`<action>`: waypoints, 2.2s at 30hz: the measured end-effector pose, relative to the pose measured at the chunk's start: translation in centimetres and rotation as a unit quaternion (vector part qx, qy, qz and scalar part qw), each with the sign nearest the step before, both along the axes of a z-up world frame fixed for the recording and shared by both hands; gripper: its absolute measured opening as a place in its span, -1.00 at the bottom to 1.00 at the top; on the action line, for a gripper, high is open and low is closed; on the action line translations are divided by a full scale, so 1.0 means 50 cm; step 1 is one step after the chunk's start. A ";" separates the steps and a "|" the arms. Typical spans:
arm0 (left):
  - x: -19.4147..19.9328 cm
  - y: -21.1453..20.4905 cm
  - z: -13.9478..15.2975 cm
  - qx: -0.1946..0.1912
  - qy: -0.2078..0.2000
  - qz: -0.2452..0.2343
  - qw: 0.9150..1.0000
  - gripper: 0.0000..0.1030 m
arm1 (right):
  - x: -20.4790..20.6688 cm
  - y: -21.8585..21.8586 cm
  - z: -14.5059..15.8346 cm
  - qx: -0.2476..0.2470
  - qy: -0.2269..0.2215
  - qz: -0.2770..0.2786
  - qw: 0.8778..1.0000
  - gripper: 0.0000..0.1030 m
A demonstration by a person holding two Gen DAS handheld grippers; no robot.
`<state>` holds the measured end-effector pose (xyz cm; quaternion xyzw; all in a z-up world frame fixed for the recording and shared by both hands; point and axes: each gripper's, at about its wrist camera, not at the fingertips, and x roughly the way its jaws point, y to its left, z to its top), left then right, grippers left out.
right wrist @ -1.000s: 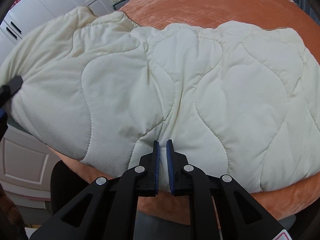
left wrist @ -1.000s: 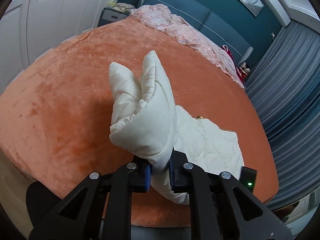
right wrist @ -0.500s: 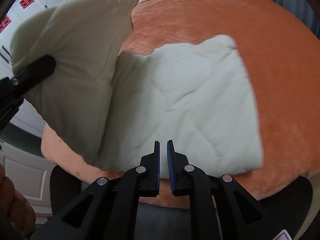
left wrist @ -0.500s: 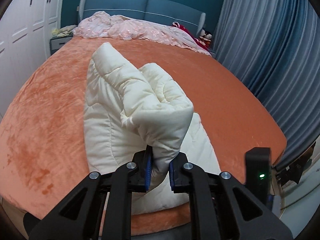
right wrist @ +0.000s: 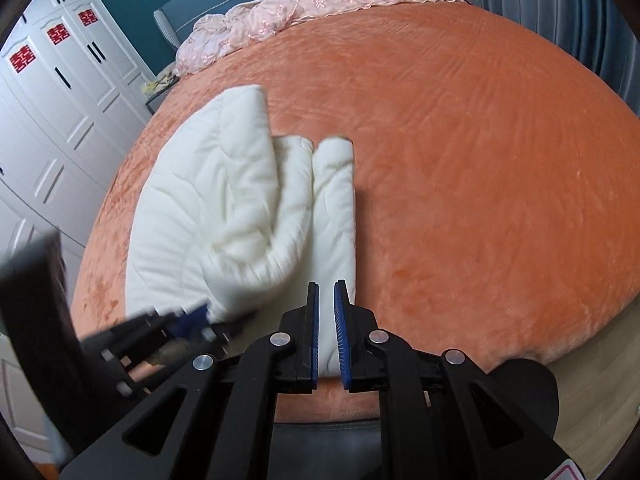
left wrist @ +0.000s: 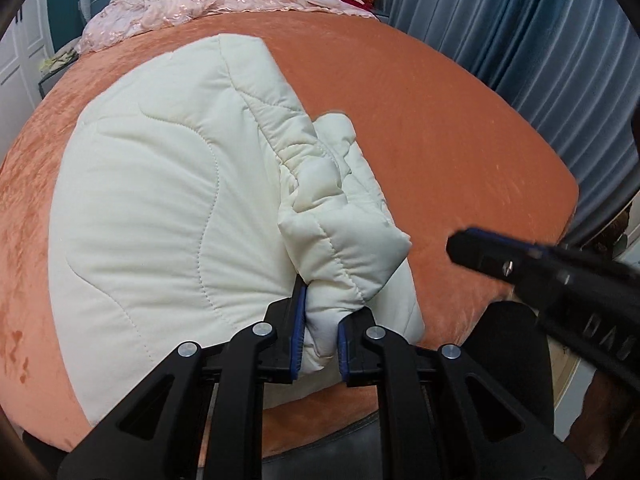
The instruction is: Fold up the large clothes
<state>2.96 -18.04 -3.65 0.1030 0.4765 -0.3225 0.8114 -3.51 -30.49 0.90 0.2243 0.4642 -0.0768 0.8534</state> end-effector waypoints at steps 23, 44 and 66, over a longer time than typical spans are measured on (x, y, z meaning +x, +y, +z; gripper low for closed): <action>0.079 0.316 0.159 0.009 -0.040 0.215 0.976 0.05 | 0.131 0.049 0.043 0.074 -0.037 0.035 0.996 -0.18; 0.136 0.302 0.112 0.043 -0.014 0.238 0.970 0.05 | 0.146 0.119 0.031 0.011 0.001 0.095 0.995 -0.64; 0.103 0.125 0.058 0.068 0.005 0.149 0.986 0.05 | -0.004 0.028 -0.108 -0.010 0.098 0.012 0.995 -0.66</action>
